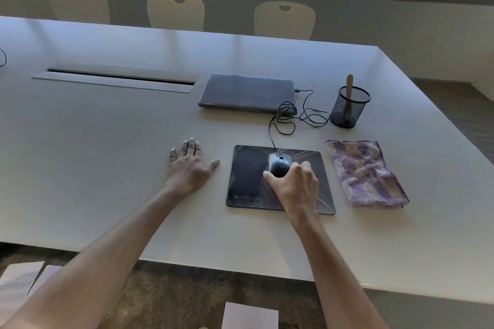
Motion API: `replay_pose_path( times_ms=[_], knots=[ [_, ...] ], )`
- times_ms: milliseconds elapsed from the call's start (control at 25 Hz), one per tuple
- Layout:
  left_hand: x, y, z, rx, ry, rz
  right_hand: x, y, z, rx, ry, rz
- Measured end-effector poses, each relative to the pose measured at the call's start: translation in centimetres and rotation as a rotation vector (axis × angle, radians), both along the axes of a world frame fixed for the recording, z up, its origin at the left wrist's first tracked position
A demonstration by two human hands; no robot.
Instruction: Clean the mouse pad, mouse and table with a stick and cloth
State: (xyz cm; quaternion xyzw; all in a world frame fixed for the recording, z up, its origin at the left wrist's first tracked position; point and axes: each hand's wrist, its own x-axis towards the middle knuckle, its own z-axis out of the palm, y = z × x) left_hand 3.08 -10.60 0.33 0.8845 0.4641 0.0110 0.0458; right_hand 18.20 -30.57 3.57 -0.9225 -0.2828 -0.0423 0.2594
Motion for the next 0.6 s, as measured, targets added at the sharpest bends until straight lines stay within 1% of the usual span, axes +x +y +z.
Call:
replay_pose_path(
  times_ms=[400, 520, 600],
  knots=[
    [0.1, -0.1, 0.4, -0.004, -0.013, -0.006, 0.4, -0.4, 0.7, -0.019, -0.051, 0.017],
    [0.0, 0.0, 0.5, -0.042, -0.018, -0.009, 2.4, -1.3, 2.2, 0.116, -0.048, 0.027],
    [0.4, 0.1, 1.4, -0.075, -0.06, -0.019, 5.0, -1.4, 3.8, 0.181, -0.016, 0.066]
  ],
)
